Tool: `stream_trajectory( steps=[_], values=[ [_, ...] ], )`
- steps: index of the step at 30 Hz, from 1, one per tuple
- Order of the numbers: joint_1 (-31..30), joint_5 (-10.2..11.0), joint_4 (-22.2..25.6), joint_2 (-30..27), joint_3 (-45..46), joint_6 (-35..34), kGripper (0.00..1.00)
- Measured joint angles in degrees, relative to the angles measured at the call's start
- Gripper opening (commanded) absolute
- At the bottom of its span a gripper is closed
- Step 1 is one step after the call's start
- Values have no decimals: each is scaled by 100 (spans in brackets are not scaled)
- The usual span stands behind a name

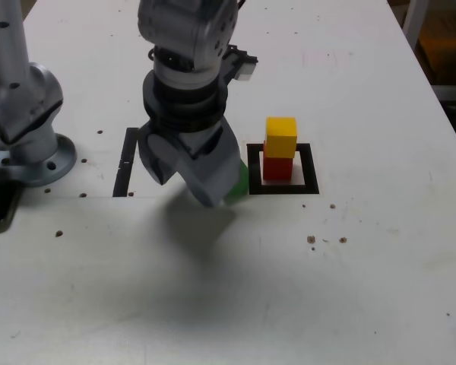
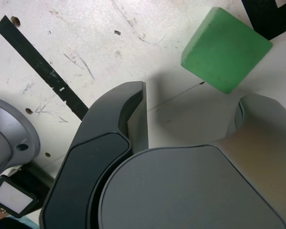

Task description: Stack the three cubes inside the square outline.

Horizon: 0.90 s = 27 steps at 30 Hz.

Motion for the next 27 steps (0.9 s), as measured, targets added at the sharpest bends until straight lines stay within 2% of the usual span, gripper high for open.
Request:
stream_trajectory(
  steps=[15,27],
  values=[
    [0,12,-247,20,80,132,80],
    [0,8,-369,459,-71,329,79]
  ],
)
